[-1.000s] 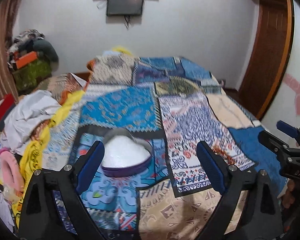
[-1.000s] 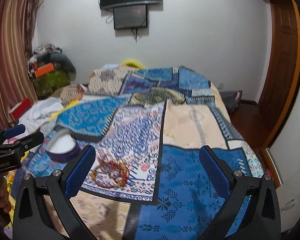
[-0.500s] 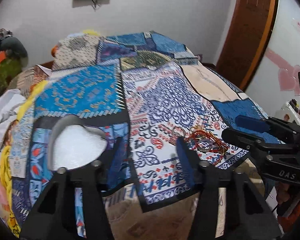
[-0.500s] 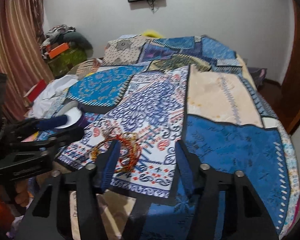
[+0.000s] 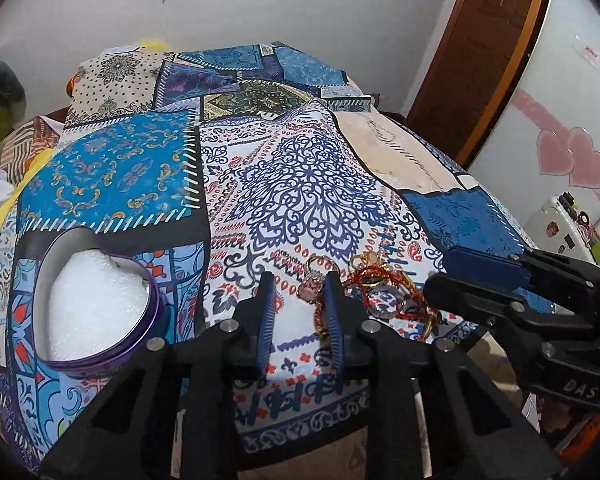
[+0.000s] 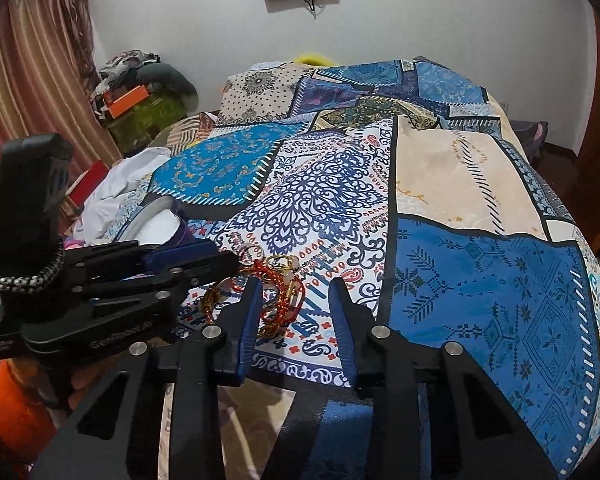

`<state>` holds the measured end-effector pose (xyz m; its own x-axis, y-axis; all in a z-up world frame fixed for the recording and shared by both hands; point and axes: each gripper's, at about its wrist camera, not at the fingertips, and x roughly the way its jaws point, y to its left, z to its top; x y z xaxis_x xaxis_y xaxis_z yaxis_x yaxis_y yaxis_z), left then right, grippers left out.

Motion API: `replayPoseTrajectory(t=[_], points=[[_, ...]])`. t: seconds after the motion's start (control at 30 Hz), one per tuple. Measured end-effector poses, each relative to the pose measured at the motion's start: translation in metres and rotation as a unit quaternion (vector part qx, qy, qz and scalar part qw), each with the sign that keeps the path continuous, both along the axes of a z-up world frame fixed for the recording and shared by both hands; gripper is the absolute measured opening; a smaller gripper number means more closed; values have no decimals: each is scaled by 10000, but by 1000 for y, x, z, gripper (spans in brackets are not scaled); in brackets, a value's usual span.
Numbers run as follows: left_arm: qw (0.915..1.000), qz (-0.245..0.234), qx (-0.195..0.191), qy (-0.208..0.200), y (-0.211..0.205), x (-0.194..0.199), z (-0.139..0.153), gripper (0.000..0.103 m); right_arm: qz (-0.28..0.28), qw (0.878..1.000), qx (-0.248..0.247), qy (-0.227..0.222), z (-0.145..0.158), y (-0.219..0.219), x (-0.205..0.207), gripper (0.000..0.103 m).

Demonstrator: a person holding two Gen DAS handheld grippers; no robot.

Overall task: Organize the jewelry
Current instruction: 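Close the left tool on the pendant ring while the right tool grasps a silver ring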

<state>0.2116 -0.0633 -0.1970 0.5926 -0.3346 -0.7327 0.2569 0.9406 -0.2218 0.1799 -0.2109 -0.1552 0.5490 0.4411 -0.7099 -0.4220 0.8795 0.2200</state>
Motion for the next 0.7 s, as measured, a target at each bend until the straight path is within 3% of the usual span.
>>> replayPoseTrajectory(t=[0.1,0.7], points=[[10000,-26,-89,27,-1,2,0,12,44,10000,52,-12,2,1,-2,27],[9997,127,-98,-182,20,-31,16,11,340,9991,-185,168,-11,30,-1,23]])
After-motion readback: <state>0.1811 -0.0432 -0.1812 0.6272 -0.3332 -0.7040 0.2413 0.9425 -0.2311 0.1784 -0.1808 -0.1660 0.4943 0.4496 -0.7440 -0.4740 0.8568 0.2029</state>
